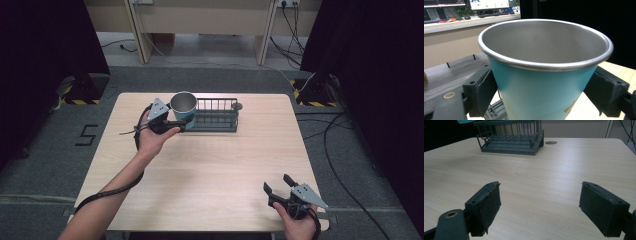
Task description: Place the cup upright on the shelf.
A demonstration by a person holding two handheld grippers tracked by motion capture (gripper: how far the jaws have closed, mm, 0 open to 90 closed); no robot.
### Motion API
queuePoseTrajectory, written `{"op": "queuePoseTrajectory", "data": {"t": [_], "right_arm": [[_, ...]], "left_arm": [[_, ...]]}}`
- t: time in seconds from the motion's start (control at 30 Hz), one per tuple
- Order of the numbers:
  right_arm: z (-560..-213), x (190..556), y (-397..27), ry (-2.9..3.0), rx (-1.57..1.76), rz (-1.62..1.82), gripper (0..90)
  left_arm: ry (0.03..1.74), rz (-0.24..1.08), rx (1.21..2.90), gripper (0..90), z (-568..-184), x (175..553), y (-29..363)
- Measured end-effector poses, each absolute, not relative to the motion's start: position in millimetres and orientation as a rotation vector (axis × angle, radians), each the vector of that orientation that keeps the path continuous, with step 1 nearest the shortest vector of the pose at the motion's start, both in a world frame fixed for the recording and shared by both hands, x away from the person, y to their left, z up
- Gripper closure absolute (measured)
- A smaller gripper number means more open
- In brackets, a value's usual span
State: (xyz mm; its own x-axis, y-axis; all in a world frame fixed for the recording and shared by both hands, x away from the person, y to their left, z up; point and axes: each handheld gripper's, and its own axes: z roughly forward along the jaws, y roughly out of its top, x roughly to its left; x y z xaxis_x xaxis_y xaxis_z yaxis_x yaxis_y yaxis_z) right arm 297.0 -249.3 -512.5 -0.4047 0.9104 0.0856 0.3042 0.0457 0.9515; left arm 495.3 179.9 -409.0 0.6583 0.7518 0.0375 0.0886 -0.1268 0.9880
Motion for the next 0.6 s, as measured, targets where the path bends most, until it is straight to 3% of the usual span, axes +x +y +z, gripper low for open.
{"op": "queuePoseTrajectory", "data": {"t": [0.6], "right_arm": [[-512.5,296.9,-250.1,1.756,1.226,1.378,18.1]], "left_arm": [[0.712,0.653,1.610,15.9,-401.5,520.1,156.5]]}}
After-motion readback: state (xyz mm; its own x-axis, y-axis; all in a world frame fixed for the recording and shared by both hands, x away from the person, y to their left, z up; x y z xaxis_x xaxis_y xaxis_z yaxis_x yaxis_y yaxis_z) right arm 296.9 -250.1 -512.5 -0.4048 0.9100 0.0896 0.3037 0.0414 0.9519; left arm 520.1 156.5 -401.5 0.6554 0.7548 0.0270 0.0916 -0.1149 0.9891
